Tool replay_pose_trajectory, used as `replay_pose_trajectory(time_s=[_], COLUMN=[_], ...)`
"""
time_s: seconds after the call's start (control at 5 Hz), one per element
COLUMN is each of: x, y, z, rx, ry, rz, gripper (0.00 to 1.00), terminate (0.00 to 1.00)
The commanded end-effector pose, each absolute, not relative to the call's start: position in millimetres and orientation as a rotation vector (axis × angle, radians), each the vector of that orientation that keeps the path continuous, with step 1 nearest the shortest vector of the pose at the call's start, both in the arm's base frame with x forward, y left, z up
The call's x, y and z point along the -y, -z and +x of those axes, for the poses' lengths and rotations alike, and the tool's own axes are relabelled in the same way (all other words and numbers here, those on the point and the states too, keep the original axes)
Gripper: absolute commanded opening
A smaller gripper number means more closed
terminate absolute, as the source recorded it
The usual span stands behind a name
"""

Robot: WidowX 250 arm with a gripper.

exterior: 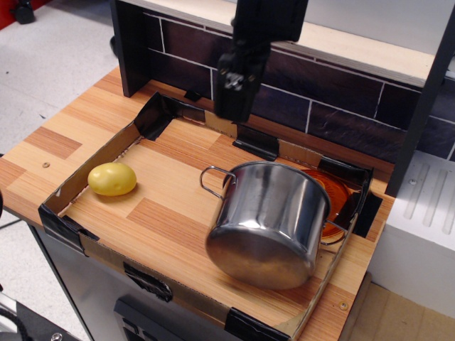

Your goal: Upright metal pot

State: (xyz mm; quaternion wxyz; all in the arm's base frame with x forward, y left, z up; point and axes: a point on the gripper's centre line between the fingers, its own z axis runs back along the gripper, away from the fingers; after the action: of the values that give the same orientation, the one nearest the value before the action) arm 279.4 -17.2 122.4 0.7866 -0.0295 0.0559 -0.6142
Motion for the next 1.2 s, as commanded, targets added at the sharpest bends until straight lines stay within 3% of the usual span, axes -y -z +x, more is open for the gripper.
replay_pose_trajectory(time_s=[0.0,0.4,1.0], x=[13,7,14], y=[-122,-113,-91], z=[272,259,265], rx=[-0.031,-0.05,-0.046], ry=[1.659,1.622,1.604], rz=[-0.061,-0.324,-0.343], gripper=[1.0,1.0,1.0], terminate=[0.0,0.0,0.0])
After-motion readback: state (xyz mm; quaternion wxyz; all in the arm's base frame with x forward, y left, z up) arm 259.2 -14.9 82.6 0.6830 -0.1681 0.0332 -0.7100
